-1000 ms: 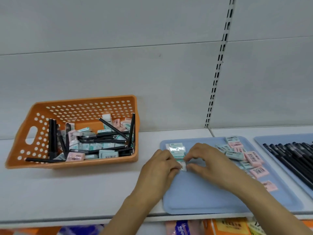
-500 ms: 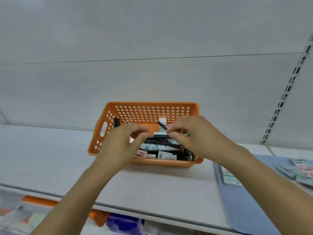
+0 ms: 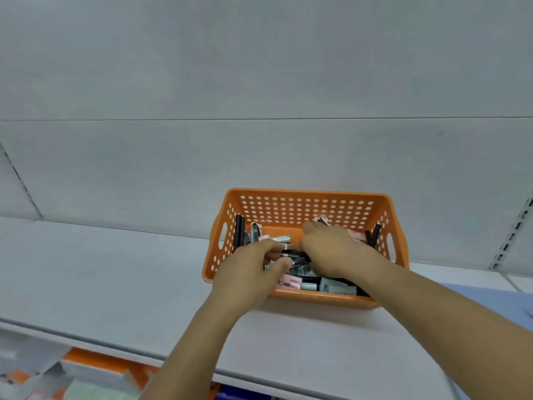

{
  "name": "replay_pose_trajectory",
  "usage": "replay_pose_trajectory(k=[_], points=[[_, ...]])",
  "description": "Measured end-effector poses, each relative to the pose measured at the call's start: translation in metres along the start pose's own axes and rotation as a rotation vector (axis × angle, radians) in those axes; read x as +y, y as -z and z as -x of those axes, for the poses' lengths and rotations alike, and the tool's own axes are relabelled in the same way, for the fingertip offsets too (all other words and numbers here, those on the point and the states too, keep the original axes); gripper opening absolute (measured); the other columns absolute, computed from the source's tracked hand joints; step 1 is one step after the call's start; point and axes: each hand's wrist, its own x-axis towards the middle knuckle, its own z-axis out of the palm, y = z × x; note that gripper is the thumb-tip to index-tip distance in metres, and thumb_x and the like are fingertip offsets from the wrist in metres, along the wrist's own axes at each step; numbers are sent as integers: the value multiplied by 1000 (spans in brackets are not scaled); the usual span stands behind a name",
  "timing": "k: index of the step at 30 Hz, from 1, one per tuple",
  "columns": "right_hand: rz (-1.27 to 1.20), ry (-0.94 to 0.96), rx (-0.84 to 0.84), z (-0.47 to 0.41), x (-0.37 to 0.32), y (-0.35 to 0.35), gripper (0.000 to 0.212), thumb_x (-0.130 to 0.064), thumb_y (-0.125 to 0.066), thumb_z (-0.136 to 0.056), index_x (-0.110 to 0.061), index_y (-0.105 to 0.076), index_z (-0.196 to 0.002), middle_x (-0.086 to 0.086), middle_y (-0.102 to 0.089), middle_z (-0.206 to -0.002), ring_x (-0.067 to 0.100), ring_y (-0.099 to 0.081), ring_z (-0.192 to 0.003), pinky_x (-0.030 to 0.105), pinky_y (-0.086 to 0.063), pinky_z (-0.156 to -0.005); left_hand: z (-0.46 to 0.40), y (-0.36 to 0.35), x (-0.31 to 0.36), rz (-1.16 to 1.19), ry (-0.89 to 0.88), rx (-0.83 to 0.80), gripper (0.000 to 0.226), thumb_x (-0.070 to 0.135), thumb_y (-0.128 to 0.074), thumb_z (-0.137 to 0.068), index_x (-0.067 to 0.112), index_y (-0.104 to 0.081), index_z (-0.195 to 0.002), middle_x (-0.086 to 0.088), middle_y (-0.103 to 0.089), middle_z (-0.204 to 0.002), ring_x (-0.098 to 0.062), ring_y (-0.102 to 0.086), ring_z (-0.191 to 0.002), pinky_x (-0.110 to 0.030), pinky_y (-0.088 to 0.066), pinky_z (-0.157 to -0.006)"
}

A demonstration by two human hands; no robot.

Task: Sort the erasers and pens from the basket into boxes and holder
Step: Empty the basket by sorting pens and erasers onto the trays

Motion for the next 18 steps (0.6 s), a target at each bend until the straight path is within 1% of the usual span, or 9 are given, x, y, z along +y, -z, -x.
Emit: replay_pose_trajectory(k=[3, 5, 7, 9, 11, 12, 14, 16, 18], points=[[-135, -30, 75, 5, 9, -1, 21, -31, -54, -96, -19, -60, -112, 2, -50, -112, 18, -46, -92, 34, -48, -72, 3, 4, -1, 206, 1, 82, 22, 36, -59, -93, 36, -61, -115, 23, -64, -97, 7, -58, -91, -14, -49, -78], [-254, -69, 136, 9, 17, 4, 16, -31, -49, -99, -19, -57, -107, -2, -49, -105, 14, -44, -87, 33, -47, -73, 2, 6, -2, 395, 26, 201, 19, 33, -61, -93, 33, -63, -111, 19, -65, -97, 6, -60, -90, -11, -49, -72], [-447, -94, 201, 15, 20, 11, 9, -32, -48, -100, -25, -51, -95, -8, -49, -93, 13, -48, -84, 29, -42, -70, -1, 8, 1, 543, 67, 262, 17, 33, -61, -93, 32, -63, -110, 16, -66, -101, 2, -62, -91, -12, -50, -68], [-740, -88, 208, 21, 19, 17, 16, -33, -47, -100, -27, -51, -85, -8, -56, -85, 15, -56, -81, 31, -47, -72, -7, 9, 8, 631, 80, 185, 16, 38, -56, -95, 35, -61, -110, 15, -66, -107, 0, -62, -98, -17, -50, -78], [-1002, -12, 164, 26, 15, 24, 21, -30, -47, -101, -19, -56, -85, -3, -63, -77, 16, -59, -74, 38, -51, -75, -11, 9, 18, 750, 3, 11, 22, 40, -51, -97, 36, -62, -115, 17, -67, -113, 0, -60, -108, -22, -47, -92], [-1090, 49, 134, 28, 13, 27, 23, -27, -47, -101, -15, -57, -85, -3, -62, -72, 15, -59, -70, 39, -51, -75, -13, 9, 25, 815, -46, -59, 27, 41, -49, -98, 33, -63, -119, 15, -68, -115, -1, -60, -111, -27, -46, -97], [-1200, 151, 64, 32, 11, 34, 28, -24, -44, -103, -10, -58, -83, -3, -60, -65, 12, -56, -66, 37, -51, -77, -16, 10, 35, 975, -59, -101, 35, 42, -48, -97, 24, -65, -121, 5, -71, -112, -11, -65, -104, -37, -49, -98], [-1321, 204, -5, 38, 11, 39, 32, -26, -41, -104, -9, -57, -82, 1, -58, -65, 16, -56, -65, 39, -52, -80, -19, 10, 39, 1108, -47, -111, 37, 40, -45, -97, 19, -68, -116, -4, -72, -110, -23, -67, -99, -40, -51, -96], [-1501, 218, -88, 42, 12, 41, 35, -30, -39, -104, -5, -55, -86, 7, -58, -64, 21, -54, -57, 42, -50, -67, -20, 6, 41, 1159, -49, -164, 38, 39, -43, -99, 17, -70, -114, -11, -71, -108, -29, -66, -100, -43, -49, -99]])
